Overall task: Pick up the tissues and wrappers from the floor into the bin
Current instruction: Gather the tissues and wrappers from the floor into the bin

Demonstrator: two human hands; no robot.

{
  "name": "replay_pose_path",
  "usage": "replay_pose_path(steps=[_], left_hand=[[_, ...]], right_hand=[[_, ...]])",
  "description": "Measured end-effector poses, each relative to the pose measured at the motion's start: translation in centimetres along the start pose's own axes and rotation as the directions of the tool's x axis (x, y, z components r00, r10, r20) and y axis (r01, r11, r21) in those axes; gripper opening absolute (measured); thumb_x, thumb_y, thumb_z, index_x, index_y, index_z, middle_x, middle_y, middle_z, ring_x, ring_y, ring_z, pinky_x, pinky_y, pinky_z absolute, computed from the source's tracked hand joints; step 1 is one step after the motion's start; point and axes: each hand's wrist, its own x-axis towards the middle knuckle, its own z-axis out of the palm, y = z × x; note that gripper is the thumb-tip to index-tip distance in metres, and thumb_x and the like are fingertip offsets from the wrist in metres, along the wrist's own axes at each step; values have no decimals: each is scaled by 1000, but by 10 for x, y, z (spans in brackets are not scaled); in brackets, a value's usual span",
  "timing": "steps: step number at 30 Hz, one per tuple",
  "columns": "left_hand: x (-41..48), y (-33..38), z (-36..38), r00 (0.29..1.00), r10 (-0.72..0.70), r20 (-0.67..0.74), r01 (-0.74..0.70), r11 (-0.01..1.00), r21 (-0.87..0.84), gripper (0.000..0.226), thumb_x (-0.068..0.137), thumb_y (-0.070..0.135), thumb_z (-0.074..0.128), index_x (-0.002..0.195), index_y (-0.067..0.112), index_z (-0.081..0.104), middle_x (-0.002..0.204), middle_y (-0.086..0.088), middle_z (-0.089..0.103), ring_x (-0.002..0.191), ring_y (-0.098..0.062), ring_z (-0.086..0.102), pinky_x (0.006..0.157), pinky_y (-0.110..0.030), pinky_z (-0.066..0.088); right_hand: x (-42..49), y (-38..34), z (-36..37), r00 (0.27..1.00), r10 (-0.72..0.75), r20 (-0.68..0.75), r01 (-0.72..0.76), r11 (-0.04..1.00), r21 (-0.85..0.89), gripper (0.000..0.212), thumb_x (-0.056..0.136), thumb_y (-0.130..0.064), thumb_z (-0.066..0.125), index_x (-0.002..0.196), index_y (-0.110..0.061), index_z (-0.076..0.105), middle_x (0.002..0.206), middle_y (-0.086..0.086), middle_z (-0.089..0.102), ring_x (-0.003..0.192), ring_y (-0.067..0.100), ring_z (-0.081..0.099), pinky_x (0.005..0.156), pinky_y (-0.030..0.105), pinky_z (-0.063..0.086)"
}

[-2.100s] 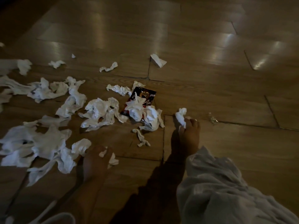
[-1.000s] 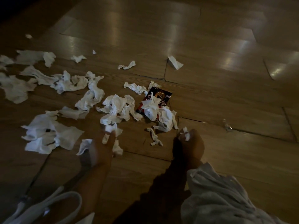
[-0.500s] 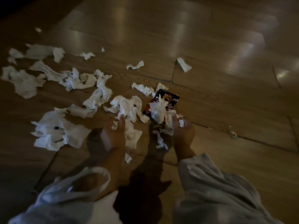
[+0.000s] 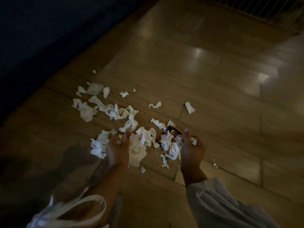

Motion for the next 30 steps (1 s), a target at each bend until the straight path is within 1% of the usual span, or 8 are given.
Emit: replay_pose_path(steps=[3,7,12,14,16,24,28,30], left_hand=[[-57,81,-66,998,-53,13,55,991,-118,33,89,33,55,103,6,65,93,0,63,92,-14,61,83,-31,47],[-146,182,-162,999,-17,-43,8,978,-207,13,90,22,55,80,24,62,74,7,63,61,-1,62,65,-25,50],[-226,226,-273,976,-12,-218,-54,953,-297,37,88,28,60,54,17,52,54,1,54,50,-6,47,54,-27,38],[-245,225,-310,965,-38,-260,-49,945,-322,44,87,31,60,49,19,42,41,10,43,39,-1,37,45,-19,32],[-260,217,-346,951,-100,-293,-24,921,-390,45,88,34,60,52,19,38,45,10,37,43,-3,32,46,-20,29],[-279,146,-508,865,-250,-436,-23,847,-532,33,87,38,60,66,14,50,54,3,39,49,-8,36,47,-21,32],[-283,112,-606,819,-274,-504,-53,839,-541,31,88,38,58,67,15,53,54,2,41,49,-9,37,50,-24,33],[-286,94,-651,795,-277,-539,-72,840,-538,31,88,37,58,67,14,53,57,-1,43,51,-12,40,51,-25,34]], right_hand=[[-54,-109,-38,990,-26,135,29,999,-23,43,88,-32,61,48,-20,51,50,2,53,50,17,50,58,32,40],[-143,-219,-95,959,-83,272,106,992,-70,37,87,-35,60,53,-22,56,62,4,62,61,19,59,64,32,45],[-259,-281,-133,892,57,449,-36,998,-54,27,84,-40,62,63,-24,60,69,3,65,70,24,62,72,40,50],[-301,-287,-134,837,80,541,-69,997,-41,26,84,-42,63,64,-25,60,71,2,66,71,25,63,72,42,51],[-339,-287,-129,795,75,602,-61,997,-44,25,82,-43,64,66,-24,62,71,5,69,67,24,63,69,40,50],[-490,-266,-69,633,94,769,31,989,-146,26,78,-49,66,68,-26,57,90,9,70,88,29,66,86,48,53],[-580,-252,-32,572,105,813,46,986,-160,45,81,-48,63,95,-5,65,96,15,67,89,32,64,76,37,50],[-623,-247,-12,530,132,838,44,982,-182,48,81,-47,62,94,-1,64,84,13,63,74,26,60,68,33,47]])
